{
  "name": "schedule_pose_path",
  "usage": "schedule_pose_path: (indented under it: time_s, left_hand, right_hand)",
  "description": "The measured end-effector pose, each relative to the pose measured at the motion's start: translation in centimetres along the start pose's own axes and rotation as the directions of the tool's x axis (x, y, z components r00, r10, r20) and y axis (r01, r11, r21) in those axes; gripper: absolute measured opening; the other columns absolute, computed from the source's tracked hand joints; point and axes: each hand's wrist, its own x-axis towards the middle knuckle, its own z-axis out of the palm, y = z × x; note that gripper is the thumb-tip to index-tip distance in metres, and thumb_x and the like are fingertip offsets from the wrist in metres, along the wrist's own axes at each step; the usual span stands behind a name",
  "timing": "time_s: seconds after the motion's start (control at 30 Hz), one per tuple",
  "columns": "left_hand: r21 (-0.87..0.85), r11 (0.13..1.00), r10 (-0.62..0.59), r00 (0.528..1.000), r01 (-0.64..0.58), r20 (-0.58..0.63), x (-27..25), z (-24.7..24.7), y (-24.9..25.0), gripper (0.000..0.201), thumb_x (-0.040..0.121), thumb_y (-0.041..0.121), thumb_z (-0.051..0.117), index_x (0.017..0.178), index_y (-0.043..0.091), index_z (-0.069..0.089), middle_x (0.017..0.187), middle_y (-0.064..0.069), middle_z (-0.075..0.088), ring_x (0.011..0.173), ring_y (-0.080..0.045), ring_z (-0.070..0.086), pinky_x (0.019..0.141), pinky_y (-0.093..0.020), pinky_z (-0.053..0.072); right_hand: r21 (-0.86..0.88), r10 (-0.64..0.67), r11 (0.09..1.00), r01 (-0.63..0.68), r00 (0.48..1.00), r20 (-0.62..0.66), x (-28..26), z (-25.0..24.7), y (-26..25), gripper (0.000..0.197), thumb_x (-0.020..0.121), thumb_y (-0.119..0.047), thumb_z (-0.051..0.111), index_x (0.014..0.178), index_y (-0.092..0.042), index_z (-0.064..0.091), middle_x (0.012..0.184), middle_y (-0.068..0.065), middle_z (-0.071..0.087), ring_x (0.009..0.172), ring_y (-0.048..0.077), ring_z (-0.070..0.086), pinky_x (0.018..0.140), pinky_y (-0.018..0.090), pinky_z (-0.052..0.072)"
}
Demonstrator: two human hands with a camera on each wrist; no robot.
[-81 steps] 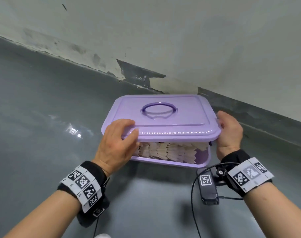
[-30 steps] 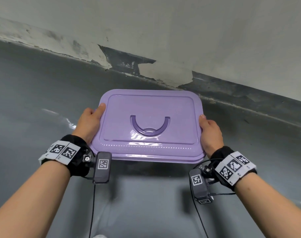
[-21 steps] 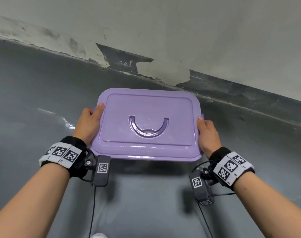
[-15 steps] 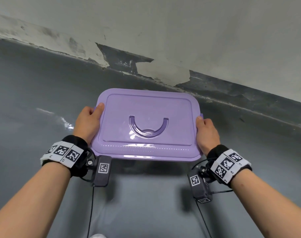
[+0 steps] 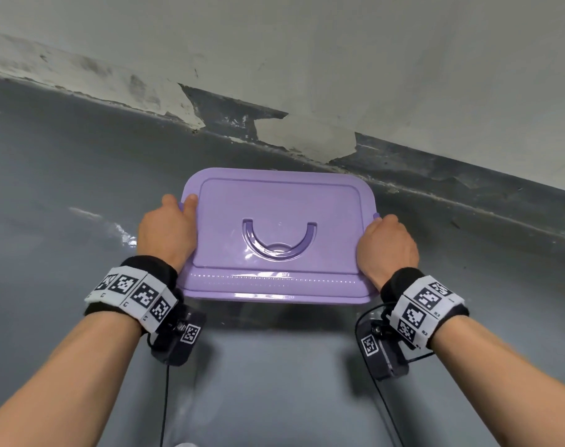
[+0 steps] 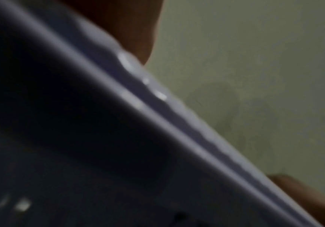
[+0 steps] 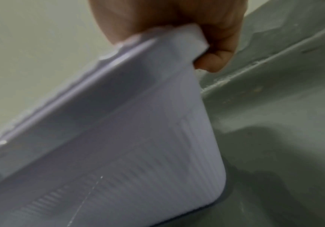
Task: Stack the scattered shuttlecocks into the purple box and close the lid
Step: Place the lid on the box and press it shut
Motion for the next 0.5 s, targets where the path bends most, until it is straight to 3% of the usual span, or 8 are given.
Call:
schedule_pose_path:
  time_s: [0.13, 0.23, 0.3, 0.37, 0.43, 0.5]
  left_hand:
    - [0.153, 0.987, 0.045, 0.999, -0.044, -0.006, -0.3, -0.2, 0.9, 0.053, 0.102, 0.039, 0.026, 0.106, -0.008, 0.049, 0.101, -0.036, 0.059, 0.097, -0.049, 0.054, 0.077, -0.044, 0.038]
    - [0.146, 0.989, 0.031, 1.0, -0.03, -0.006, -0.4, 0.0, 1.0, 0.052, 0.102, 0.04, 0.026, 0.104, -0.007, 0.048, 0.1, -0.036, 0.059, 0.096, -0.049, 0.054, 0.072, -0.041, 0.033]
    - [0.032, 0.999, -0.043, 0.999, 0.043, 0.006, -0.3, 0.1, 0.7, 0.051, 0.101, 0.043, 0.028, 0.104, -0.004, 0.046, 0.102, -0.034, 0.059, 0.096, -0.047, 0.053, 0.071, -0.039, 0.03]
    - [-0.145, 0.979, -0.136, 0.988, 0.145, 0.069, -0.3, 0.1, 0.5, 0.05, 0.099, 0.048, 0.03, 0.106, 0.001, 0.045, 0.108, -0.027, 0.057, 0.099, -0.042, 0.052, 0.076, -0.039, 0.032]
    - [-0.401, 0.875, -0.203, 0.958, 0.271, 0.204, 0.3, 0.3, -0.4, 0.049, 0.096, 0.052, 0.039, 0.106, 0.005, 0.047, 0.111, -0.013, 0.055, 0.098, -0.03, 0.051, 0.083, -0.035, 0.036]
    - [-0.642, 0.611, -0.216, 0.878, 0.463, 0.428, 0.8, 0.3, -1.3, 0.054, 0.089, 0.055, 0.053, 0.106, 0.004, 0.058, 0.112, -0.008, 0.065, 0.094, -0.026, 0.061, 0.089, -0.039, 0.047]
  right_hand:
    - [-0.159, -0.009, 0.987, 0.009, 1.0, 0.001, -0.2, -0.6, -0.9, 0.031, 0.1, -0.019, 0.029, 0.11, 0.001, 0.05, 0.112, 0.022, 0.059, 0.101, 0.039, 0.058, 0.082, 0.038, 0.043]
    - [-0.169, -0.009, 0.985, 0.009, 1.0, 0.005, -0.3, -0.6, -0.9, 0.029, 0.1, -0.018, 0.029, 0.11, 0.0, 0.05, 0.112, 0.021, 0.059, 0.101, 0.039, 0.058, 0.082, 0.039, 0.043]
    - [-0.069, 0.01, 0.998, -0.01, 1.0, 0.002, -0.5, -0.5, -0.5, 0.032, 0.101, -0.021, 0.026, 0.11, -0.001, 0.048, 0.114, 0.021, 0.058, 0.101, 0.039, 0.056, 0.081, 0.04, 0.042]
    - [0.19, 0.109, 0.975, -0.119, 0.992, 0.062, -0.5, -0.4, -0.2, 0.035, 0.102, -0.027, 0.023, 0.112, -0.001, 0.045, 0.12, 0.022, 0.056, 0.104, 0.037, 0.054, 0.081, 0.038, 0.038]
    - [0.413, 0.184, 0.878, -0.242, 0.967, 0.175, -0.3, -0.3, 0.1, 0.037, 0.102, -0.033, 0.027, 0.112, -0.002, 0.045, 0.121, 0.019, 0.055, 0.103, 0.034, 0.052, 0.084, 0.037, 0.036]
    - [0.627, 0.209, 0.685, -0.371, 0.925, 0.319, -0.1, -0.3, 0.6, 0.034, 0.099, -0.037, 0.037, 0.102, -0.007, 0.054, 0.116, 0.013, 0.061, 0.094, 0.027, 0.056, 0.088, 0.038, 0.042]
